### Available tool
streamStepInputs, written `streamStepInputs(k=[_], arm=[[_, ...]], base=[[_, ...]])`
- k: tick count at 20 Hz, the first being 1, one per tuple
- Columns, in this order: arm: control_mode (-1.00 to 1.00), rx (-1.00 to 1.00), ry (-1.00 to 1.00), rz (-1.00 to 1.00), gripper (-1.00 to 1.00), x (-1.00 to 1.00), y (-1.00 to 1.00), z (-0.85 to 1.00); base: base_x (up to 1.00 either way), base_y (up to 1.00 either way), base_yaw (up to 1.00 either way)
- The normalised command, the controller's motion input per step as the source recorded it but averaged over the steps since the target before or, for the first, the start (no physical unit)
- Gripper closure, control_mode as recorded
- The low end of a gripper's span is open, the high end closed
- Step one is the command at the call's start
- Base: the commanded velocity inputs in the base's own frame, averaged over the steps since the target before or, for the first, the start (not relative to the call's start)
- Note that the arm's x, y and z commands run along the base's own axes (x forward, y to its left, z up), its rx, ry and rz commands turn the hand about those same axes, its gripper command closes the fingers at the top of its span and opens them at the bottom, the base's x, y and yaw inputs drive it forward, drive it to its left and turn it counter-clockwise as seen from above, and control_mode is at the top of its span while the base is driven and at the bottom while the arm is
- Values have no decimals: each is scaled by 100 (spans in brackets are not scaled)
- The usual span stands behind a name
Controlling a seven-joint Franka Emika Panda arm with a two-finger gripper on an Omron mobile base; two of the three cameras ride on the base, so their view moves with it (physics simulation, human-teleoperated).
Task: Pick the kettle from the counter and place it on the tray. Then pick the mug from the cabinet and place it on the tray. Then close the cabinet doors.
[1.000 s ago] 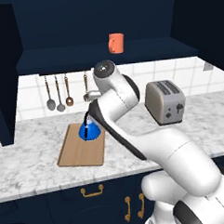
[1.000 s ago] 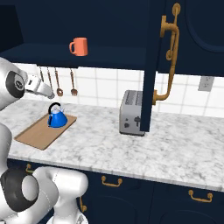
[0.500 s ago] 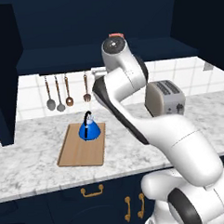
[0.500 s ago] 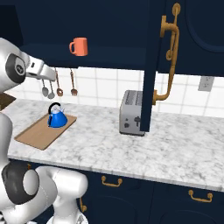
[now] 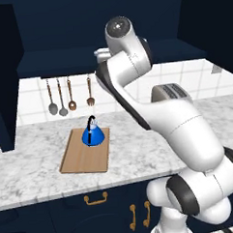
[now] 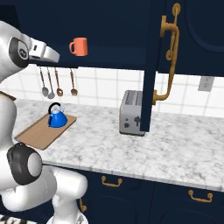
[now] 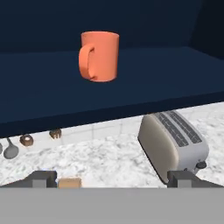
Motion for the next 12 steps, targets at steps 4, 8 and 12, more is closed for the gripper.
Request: streamStepInputs(k=[4, 8, 12], arm=[[-100, 0, -6, 0, -100, 62, -7, 26], [-100, 0, 0, 0, -100, 69, -5, 20], [-100, -1, 1, 0, -100, 62, -3, 13]], base=[[0, 0, 0], [0, 0, 0], [0, 0, 0]])
